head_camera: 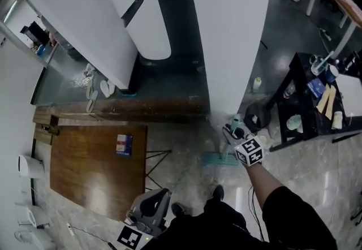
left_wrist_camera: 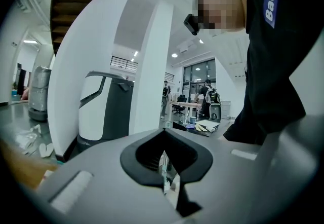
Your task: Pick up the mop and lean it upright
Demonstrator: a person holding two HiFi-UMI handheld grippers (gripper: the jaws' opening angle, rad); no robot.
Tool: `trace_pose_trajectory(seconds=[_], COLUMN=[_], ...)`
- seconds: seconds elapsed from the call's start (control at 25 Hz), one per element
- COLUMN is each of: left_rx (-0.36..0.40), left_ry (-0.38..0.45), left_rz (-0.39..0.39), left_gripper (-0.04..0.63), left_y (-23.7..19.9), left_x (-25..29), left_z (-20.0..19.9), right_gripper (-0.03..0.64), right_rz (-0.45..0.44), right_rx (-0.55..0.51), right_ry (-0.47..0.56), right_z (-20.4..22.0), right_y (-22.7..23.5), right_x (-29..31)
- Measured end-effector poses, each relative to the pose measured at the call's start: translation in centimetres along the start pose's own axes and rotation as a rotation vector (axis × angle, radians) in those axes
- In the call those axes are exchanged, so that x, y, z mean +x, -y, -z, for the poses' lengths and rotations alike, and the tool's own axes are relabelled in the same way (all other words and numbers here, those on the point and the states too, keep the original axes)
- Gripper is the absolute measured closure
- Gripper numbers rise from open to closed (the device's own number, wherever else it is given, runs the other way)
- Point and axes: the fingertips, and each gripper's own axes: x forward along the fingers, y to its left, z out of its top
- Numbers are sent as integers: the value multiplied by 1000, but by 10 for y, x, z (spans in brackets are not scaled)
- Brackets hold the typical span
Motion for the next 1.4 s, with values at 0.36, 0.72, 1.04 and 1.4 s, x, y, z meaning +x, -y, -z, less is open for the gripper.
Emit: trace_pose_trajectory(seconds=[0.36,0.72,1.04,1.4], left_rx=[22,36,46,80], left_ry=[-10,-26,-44,-30], left_rz=[17,19,17,41], left_gripper=[577,577,577,577], left_y=[-9,-20,-30,-32], left_x=[19,34,47,70], left_z=[0,2,6,-8], right_gripper=[554,555,555,554], right_rz=[40,79,99,111], right_rx=[61,116,149,161], right_ry=[-41,-105,-148,-172], right_z=[-7,-12,-13,-12], right_y=[72,123,150,164], right_x=[67,107,131,144])
